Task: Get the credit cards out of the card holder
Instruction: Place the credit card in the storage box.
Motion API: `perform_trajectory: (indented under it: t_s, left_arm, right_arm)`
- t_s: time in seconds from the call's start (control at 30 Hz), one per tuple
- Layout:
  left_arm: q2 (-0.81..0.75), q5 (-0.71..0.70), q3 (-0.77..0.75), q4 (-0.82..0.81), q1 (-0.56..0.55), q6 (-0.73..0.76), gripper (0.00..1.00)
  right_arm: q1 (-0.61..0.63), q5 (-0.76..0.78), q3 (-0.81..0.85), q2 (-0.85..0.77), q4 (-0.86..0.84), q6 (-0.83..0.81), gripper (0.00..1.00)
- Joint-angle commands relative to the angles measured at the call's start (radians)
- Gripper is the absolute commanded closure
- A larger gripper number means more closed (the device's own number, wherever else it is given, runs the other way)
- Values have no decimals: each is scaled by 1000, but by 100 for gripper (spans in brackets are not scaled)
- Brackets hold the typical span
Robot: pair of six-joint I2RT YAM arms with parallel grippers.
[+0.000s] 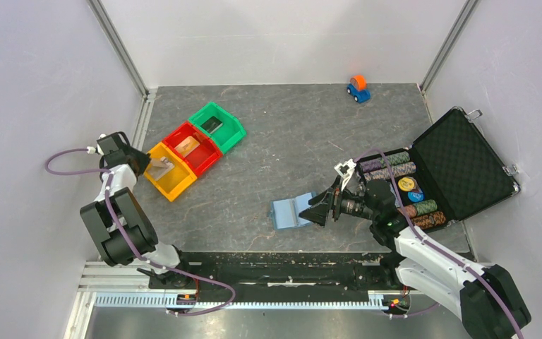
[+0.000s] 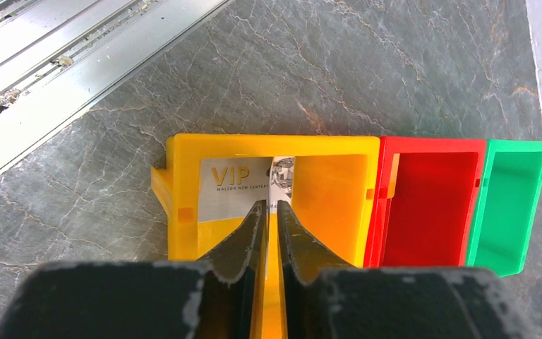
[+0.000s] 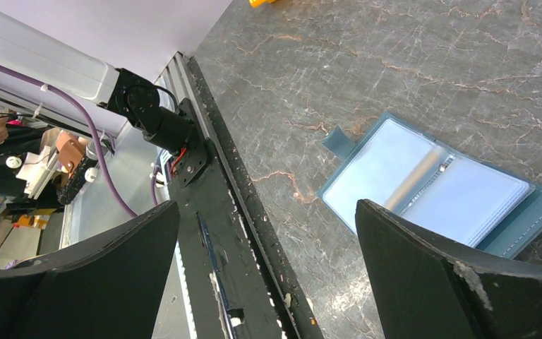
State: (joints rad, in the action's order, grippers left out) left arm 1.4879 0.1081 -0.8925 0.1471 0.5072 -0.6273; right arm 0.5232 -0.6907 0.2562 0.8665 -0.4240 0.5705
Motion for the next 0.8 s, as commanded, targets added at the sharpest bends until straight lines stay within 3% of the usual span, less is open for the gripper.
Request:
perform_trajectory:
  t_s: [0.0, 0.77]
  left_arm:
    - [9, -8, -14, -28, -1, 26, 83]
    - [29, -48, -97, 85, -2, 43, 55]
  right_arm:
    - [-4, 16, 40, -11, -7, -21, 2]
    - [-7, 55, 74, 18, 114, -40, 2]
